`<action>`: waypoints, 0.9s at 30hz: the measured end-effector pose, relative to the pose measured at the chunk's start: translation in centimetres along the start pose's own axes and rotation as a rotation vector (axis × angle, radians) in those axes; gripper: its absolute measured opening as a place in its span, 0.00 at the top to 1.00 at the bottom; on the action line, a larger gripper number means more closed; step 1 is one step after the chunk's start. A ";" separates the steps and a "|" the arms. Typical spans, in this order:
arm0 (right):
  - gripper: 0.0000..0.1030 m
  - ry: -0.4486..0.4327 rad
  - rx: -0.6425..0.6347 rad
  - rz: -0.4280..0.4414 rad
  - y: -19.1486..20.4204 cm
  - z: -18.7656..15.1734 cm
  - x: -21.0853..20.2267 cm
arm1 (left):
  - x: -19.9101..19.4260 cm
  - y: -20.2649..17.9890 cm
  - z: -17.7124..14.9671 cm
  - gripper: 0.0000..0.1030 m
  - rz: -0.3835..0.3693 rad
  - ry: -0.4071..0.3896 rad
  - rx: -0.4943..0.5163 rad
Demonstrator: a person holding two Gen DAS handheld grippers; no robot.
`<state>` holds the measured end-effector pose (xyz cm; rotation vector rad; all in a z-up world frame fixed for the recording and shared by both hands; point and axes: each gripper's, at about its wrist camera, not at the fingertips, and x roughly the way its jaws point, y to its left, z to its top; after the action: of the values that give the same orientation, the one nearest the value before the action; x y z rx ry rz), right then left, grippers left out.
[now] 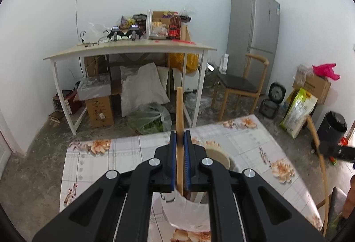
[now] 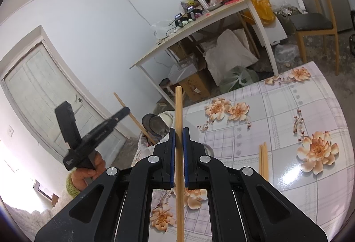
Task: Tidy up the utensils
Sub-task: 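Lower the chopstick into the holder and open the left gripper while the right holds its chopstick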
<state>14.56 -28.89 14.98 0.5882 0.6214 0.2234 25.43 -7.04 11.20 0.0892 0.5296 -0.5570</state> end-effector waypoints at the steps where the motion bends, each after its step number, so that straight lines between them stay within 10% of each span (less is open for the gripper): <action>1: 0.95 0.000 -0.002 -0.001 0.1 0.0 0.0 | 0.2 0.0 -0.2 0.94 0.004 0.009 0.005; 12: 0.95 0.000 -0.045 0.004 1.7 0.6 0.1 | 0.5 0.7 -1.3 0.92 0.022 0.071 -0.005; 19: 0.96 -0.017 -0.103 0.038 3.9 2.8 -0.4 | -2.0 2.1 -1.2 0.63 -0.021 0.023 -0.073; 27: 0.96 -0.055 -0.181 0.079 7.4 5.8 -0.4 | -6.0 3.5 -3.0 0.56 -0.032 -0.045 -0.122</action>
<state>17.61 -25.62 23.32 0.4435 0.5191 0.3323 21.66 -0.51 11.44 -0.0476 0.5212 -0.5553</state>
